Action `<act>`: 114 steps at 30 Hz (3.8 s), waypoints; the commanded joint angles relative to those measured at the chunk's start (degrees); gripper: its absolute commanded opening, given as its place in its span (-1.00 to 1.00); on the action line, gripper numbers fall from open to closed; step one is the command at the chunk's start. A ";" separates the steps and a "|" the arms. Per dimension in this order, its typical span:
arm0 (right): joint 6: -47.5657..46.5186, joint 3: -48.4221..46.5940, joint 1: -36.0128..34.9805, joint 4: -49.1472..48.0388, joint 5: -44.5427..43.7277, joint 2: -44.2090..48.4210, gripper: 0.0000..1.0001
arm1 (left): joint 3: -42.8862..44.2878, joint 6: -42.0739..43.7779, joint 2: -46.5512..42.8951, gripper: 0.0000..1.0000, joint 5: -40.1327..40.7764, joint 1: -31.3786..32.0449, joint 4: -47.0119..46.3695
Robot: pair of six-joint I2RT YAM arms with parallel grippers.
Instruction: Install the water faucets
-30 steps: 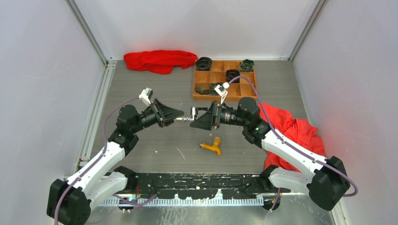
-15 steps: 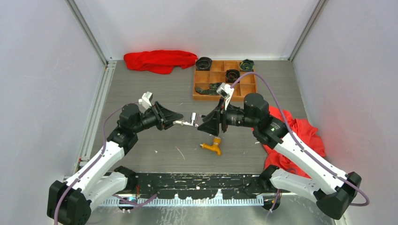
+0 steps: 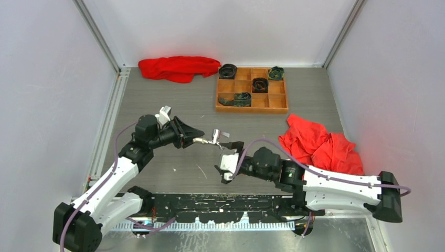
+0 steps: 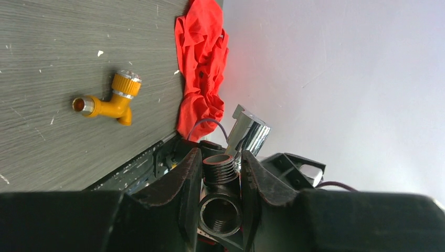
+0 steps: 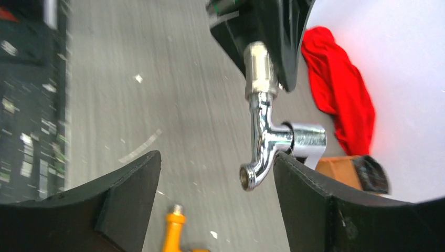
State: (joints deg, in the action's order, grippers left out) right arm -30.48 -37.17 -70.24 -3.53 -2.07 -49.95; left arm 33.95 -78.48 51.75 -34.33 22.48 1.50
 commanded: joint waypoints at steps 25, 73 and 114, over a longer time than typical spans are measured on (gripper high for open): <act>-29.32 4.90 -7.79 -36.56 -30.21 -17.96 -0.34 | 3.31 -0.45 0.74 -1.00 -3.20 -0.78 -3.84; 57.23 -18.67 32.06 6.74 49.18 -22.87 0.63 | 1.76 -1.65 1.15 -1.00 -6.38 -4.41 -15.19; 77.21 4.33 24.27 -51.79 35.03 -26.26 -0.98 | -4.03 -6.42 -7.24 -0.82 3.67 -4.49 -12.65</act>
State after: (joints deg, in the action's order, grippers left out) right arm 47.09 -32.29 -45.80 -49.65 33.50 -76.66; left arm 28.73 -86.63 46.61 -30.04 18.24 -9.50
